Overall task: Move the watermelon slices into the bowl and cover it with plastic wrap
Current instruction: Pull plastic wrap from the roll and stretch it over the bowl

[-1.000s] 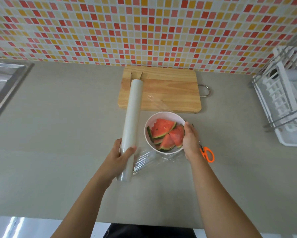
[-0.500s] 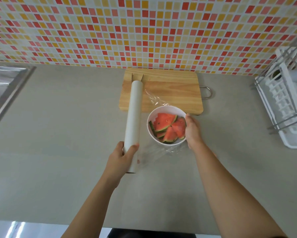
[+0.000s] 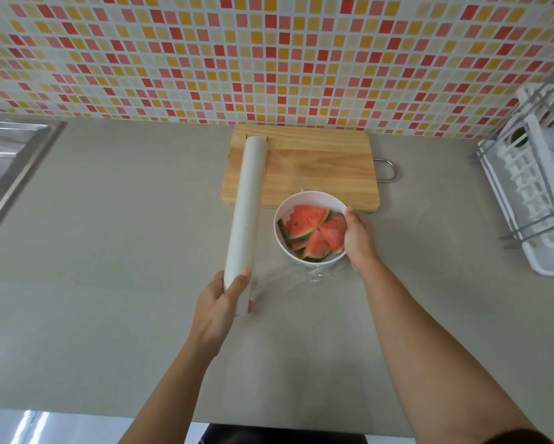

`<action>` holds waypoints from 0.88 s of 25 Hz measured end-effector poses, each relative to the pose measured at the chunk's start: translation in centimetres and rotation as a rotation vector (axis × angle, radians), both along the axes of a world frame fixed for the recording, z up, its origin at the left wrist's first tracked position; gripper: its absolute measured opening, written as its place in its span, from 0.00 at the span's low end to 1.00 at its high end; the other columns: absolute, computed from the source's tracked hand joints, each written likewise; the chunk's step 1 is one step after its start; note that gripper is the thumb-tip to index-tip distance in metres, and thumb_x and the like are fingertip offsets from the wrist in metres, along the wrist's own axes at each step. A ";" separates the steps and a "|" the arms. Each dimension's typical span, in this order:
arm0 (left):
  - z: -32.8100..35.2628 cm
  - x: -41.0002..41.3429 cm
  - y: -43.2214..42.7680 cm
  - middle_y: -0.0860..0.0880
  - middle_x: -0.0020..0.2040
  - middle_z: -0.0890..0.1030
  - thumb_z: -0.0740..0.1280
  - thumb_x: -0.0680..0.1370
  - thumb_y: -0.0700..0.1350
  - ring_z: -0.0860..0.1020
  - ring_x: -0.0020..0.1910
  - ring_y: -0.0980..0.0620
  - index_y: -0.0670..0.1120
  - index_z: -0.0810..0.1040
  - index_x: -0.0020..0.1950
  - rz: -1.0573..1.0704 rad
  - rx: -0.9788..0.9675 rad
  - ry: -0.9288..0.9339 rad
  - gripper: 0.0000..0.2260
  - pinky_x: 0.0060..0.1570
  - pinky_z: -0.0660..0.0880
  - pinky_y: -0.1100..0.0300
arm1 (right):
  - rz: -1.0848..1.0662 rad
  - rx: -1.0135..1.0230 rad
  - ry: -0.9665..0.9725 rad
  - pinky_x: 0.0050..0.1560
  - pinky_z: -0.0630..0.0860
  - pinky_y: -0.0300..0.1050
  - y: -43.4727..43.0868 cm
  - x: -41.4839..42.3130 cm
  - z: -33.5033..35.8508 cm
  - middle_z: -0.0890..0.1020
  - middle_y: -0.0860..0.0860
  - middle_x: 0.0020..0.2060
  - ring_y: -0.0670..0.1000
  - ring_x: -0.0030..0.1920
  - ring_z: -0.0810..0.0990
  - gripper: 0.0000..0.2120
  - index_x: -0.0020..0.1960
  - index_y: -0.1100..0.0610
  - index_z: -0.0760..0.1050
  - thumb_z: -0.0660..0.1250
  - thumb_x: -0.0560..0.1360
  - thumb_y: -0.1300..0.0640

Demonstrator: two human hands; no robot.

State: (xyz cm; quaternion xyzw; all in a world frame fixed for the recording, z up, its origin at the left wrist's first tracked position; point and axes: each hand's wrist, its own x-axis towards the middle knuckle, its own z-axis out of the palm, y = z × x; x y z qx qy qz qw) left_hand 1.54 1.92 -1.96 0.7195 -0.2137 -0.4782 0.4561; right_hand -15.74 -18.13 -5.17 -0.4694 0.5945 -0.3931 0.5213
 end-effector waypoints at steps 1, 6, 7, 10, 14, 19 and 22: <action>-0.2 0.0 0.0 0.50 0.42 0.83 0.65 0.70 0.62 0.82 0.35 0.49 0.50 0.78 0.49 0.007 0.023 -0.049 0.18 0.36 0.76 0.56 | 0.000 -0.003 -0.002 0.47 0.70 0.40 0.0 0.0 0.0 0.79 0.50 0.44 0.49 0.46 0.76 0.13 0.48 0.56 0.76 0.53 0.80 0.54; -1.0 -0.2 -0.3 0.51 0.32 0.75 0.59 0.70 0.65 0.74 0.32 0.52 0.48 0.74 0.40 -0.019 0.058 -0.373 0.20 0.31 0.68 0.57 | 0.001 -0.014 0.011 0.47 0.71 0.41 -0.1 0.0 -0.2 0.80 0.50 0.45 0.49 0.47 0.77 0.14 0.50 0.58 0.77 0.54 0.80 0.54; -1.2 -0.3 -0.3 0.51 0.33 0.75 0.57 0.70 0.66 0.74 0.33 0.50 0.48 0.73 0.40 -0.028 0.067 -0.418 0.21 0.32 0.68 0.55 | -0.001 -0.010 0.020 0.48 0.71 0.42 -0.1 0.0 -0.3 0.80 0.51 0.47 0.49 0.48 0.77 0.15 0.51 0.59 0.77 0.54 0.80 0.53; -1.6 -0.5 -0.3 0.50 0.36 0.77 0.54 0.71 0.65 0.76 0.38 0.46 0.48 0.74 0.44 -0.056 0.083 -0.505 0.22 0.36 0.69 0.52 | -0.003 -0.005 0.011 0.46 0.72 0.41 0.0 0.0 -0.2 0.80 0.50 0.45 0.49 0.47 0.77 0.14 0.50 0.57 0.76 0.54 0.80 0.53; -2.1 -0.4 -0.4 0.51 0.34 0.76 0.54 0.71 0.66 0.74 0.37 0.46 0.49 0.72 0.41 -0.071 0.066 -0.489 0.21 0.34 0.67 0.53 | 0.027 0.110 -0.007 0.59 0.69 0.44 0.0 -0.1 -0.2 0.79 0.53 0.56 0.50 0.58 0.76 0.20 0.58 0.56 0.75 0.50 0.80 0.47; -2.3 -0.3 -0.3 0.52 0.32 0.74 0.54 0.71 0.66 0.73 0.33 0.52 0.51 0.69 0.37 -0.088 0.051 -0.474 0.20 0.31 0.65 0.55 | 0.060 0.308 -0.108 0.70 0.64 0.52 0.4 -0.2 0.7 0.73 0.55 0.67 0.53 0.67 0.70 0.35 0.69 0.55 0.68 0.39 0.77 0.35; -2.4 -0.2 -0.3 0.52 0.32 0.74 0.54 0.70 0.67 0.73 0.34 0.51 0.50 0.70 0.38 -0.092 0.030 -0.473 0.21 0.32 0.66 0.54 | 0.081 0.255 -0.284 0.64 0.69 0.48 1.1 -1.4 2.1 0.80 0.52 0.58 0.51 0.60 0.77 0.39 0.58 0.52 0.77 0.35 0.75 0.32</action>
